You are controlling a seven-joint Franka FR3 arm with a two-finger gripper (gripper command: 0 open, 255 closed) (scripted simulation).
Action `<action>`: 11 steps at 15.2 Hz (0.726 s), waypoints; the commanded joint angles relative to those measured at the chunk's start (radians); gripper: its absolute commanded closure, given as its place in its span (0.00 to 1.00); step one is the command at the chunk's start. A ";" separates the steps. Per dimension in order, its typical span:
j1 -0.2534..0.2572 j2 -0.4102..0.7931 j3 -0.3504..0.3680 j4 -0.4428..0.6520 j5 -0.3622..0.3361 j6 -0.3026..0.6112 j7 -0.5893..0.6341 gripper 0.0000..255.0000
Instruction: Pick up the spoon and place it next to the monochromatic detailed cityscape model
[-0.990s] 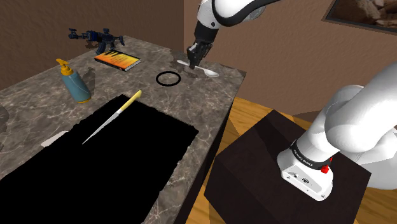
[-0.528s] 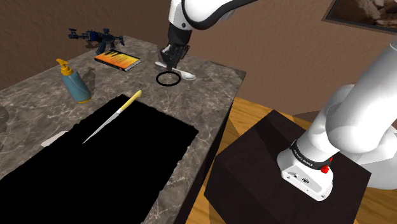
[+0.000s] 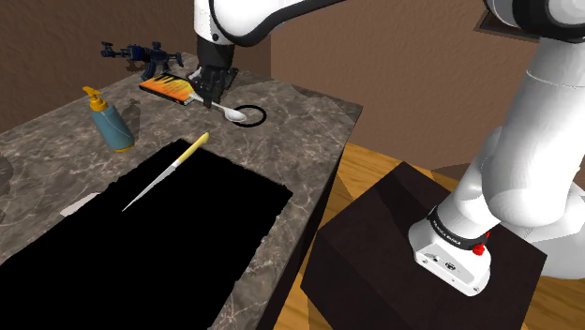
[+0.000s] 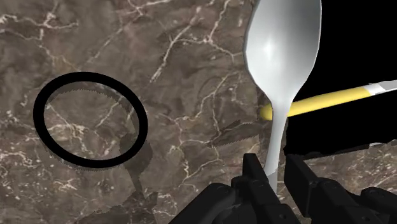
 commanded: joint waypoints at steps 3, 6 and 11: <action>0.030 0.083 0.003 0.098 -0.029 -0.015 0.041 1.00; 0.030 0.092 0.002 0.071 -0.031 0.021 0.042 1.00; 0.031 0.112 0.000 0.031 -0.036 0.080 0.044 1.00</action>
